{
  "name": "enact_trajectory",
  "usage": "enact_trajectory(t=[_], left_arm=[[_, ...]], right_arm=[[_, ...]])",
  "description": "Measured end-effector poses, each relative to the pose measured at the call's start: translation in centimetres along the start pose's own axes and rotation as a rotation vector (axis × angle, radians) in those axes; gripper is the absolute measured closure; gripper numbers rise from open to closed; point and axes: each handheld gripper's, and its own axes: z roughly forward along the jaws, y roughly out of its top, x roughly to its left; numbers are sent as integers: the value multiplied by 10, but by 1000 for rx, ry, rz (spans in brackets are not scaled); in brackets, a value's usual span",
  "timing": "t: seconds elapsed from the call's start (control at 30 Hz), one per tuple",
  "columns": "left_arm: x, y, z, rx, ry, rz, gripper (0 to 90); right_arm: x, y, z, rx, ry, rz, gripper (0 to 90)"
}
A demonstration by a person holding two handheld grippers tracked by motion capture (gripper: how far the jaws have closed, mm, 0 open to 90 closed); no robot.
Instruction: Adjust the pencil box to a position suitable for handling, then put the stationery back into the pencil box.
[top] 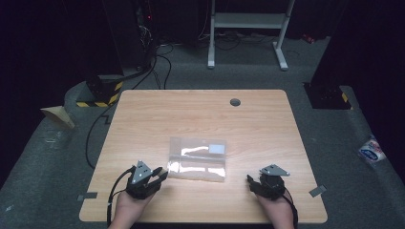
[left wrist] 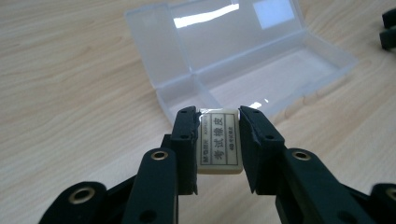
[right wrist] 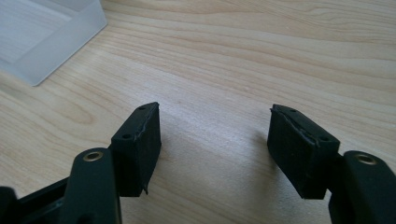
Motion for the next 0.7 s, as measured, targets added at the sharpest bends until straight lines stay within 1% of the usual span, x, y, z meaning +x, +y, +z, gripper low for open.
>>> enact_trajectory(t=[0.03,0.07,0.13,0.17,0.2,0.33,0.4,0.43,0.5,0.53,0.57,0.6,0.67,0.7], left_arm=[[0,0,0,0,0,0,680],[-1,3,3,-6,-1,-5,680],[-2,8,7,-9,9,0,681],[-2,11,9,-8,12,8,681],[-2,12,11,-7,12,9,681],[0,19,22,-2,12,-7,682],[2,19,28,-2,8,-31,682],[2,18,33,7,10,-38,682],[2,18,36,10,17,-44,682],[3,18,37,18,21,-33,682],[4,17,40,16,25,-44,682],[5,17,42,16,33,-40,682],[5,16,46,17,41,-51,680],[5,15,49,26,56,-50,680]], right_arm=[[0,0,0,0,0,0,344],[1,0,0,1,3,1,346],[3,0,0,-2,15,-14,345],[2,0,0,-1,17,-16,345],[2,0,0,1,17,-8,345],[2,0,0,1,20,-6,344],[2,0,0,1,20,-6,344],[2,0,1,1,17,-8,344],[2,0,1,1,17,-8,344],[2,0,1,1,18,-7,345],[2,0,1,1,17,-8,345],[2,0,1,1,17,-8,345],[2,0,1,1,17,-8,345],[3,0,0,1,17,-9,346]])
